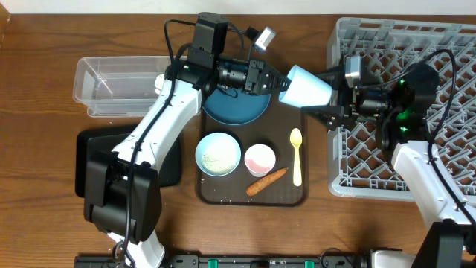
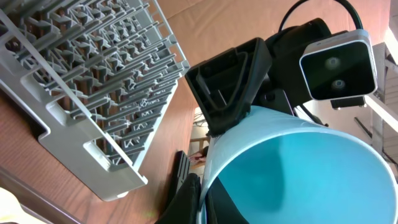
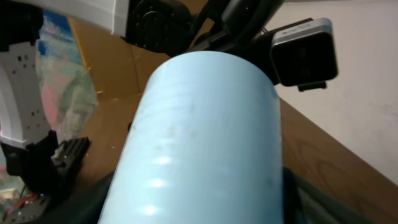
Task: Sort waste into correct bins and load items into the dishwasher rack
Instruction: 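Grasp the light-blue cup with the right gripper, release left gripper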
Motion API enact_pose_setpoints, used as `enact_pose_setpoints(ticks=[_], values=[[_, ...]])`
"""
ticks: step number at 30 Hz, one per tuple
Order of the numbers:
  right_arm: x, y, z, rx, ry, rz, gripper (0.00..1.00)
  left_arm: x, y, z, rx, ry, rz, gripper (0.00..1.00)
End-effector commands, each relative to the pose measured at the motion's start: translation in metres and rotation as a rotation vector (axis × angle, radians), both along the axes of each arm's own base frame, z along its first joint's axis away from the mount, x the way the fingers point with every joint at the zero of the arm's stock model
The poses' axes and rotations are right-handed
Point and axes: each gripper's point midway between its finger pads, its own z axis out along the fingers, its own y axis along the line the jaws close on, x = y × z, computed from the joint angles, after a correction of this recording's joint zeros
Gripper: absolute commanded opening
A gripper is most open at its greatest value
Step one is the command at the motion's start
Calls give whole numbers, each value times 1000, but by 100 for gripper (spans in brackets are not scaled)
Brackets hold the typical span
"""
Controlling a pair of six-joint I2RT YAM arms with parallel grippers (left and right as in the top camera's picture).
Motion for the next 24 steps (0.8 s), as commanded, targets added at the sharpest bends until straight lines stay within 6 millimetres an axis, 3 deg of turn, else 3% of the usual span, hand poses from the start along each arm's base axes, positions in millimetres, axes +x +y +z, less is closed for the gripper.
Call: enact_pose_setpoints(ticks=[1,3,10,12,15,17,20,24], values=[[3,2,2,0,-2,-13,63,-5,-4,3,-16,8,-34,6],[3,2,2,0,2,-13,59,-5,-4,3,-16,8,-34,6],[5,0,0,5,52,-22,57,5,-5,-4,20,-5,20,8],[6,-2,0,9,78,-28,57,12,-5,-10,46,-35,60,15],[15,-5,-4,20,171,-86,57,30,-1,-32,152,-71,170,16],[25,-8,-10,23,240,-151,53,44,10,-57,289,-89,274,16],[46,-17,-28,9,347,-301,43,63,42,-100,552,-115,430,17],[74,-42,-63,-53,471,-568,42,68,82,-121,773,-139,530,17]])
